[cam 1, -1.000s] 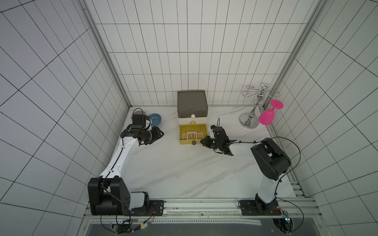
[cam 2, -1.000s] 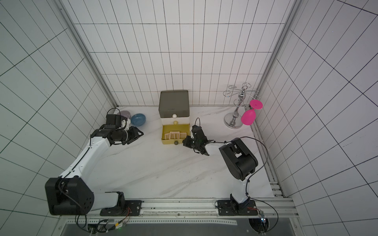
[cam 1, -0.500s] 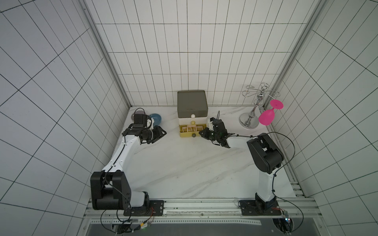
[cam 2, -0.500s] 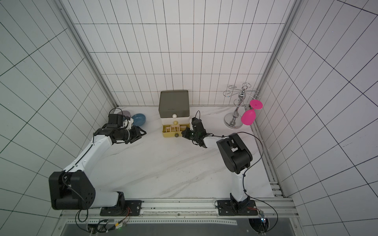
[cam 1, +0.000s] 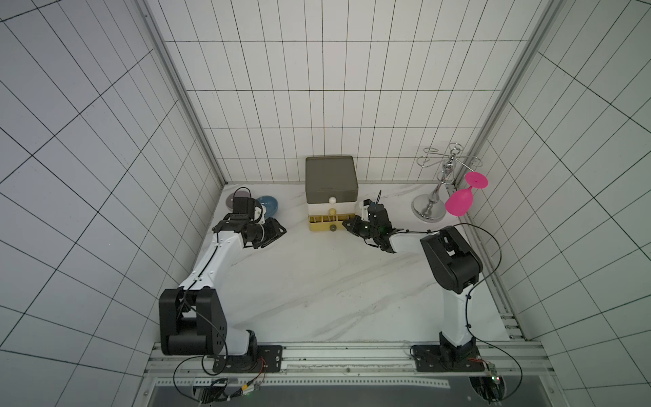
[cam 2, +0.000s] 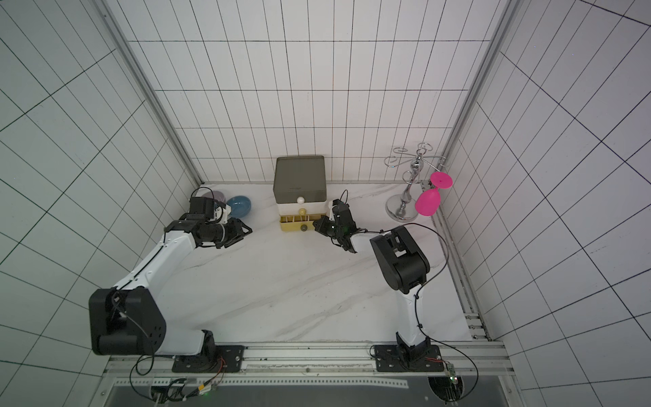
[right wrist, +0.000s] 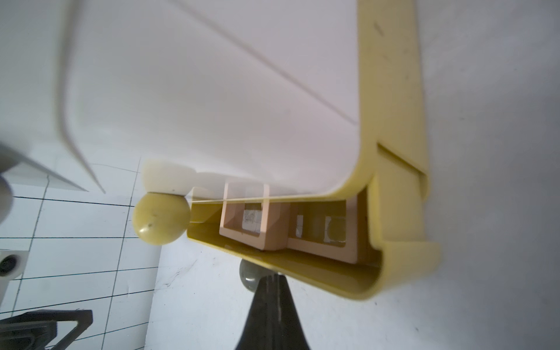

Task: Place the brooch boxes into the drawer by color
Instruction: Close the drawer in the storage box.

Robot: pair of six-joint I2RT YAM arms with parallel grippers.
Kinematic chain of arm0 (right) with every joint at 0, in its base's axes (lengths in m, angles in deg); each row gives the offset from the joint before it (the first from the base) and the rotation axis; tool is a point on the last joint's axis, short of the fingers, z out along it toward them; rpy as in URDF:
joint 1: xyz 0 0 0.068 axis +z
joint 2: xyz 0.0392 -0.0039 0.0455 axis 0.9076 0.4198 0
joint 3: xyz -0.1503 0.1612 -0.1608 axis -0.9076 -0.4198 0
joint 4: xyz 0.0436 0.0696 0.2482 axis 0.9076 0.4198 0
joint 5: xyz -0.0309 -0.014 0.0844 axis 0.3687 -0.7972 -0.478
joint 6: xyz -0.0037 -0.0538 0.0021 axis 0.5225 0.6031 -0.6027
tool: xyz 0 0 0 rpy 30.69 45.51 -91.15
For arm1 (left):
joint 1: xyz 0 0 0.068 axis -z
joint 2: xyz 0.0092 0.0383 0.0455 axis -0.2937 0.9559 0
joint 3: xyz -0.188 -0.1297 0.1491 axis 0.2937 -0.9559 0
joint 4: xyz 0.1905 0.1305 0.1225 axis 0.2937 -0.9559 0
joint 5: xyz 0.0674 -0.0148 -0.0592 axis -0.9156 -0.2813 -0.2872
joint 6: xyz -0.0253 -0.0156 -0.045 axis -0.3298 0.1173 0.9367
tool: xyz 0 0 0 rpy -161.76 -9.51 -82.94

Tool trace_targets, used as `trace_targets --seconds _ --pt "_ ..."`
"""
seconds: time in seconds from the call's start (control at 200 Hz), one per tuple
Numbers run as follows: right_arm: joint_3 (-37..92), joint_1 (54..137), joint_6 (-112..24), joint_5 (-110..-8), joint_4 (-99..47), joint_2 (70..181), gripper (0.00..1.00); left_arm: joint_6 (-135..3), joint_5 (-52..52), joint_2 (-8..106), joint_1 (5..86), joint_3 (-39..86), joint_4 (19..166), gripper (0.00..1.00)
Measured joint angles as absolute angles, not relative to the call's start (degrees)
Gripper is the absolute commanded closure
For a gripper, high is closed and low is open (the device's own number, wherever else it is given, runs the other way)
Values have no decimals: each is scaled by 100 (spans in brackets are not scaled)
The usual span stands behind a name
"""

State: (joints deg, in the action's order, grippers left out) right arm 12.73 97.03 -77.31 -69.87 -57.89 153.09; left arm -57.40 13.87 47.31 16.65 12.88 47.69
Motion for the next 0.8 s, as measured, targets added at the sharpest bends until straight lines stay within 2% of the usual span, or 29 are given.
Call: trace_targets --seconds 0.36,0.8 --pt "922 9367 -8046 -7215 -6253 15250 100 -5746 1169 4766 1665 1288 4765 51" --pt "1394 9275 -8146 -7317 -6349 15726 100 -5783 762 4799 1665 1288 4738 51"
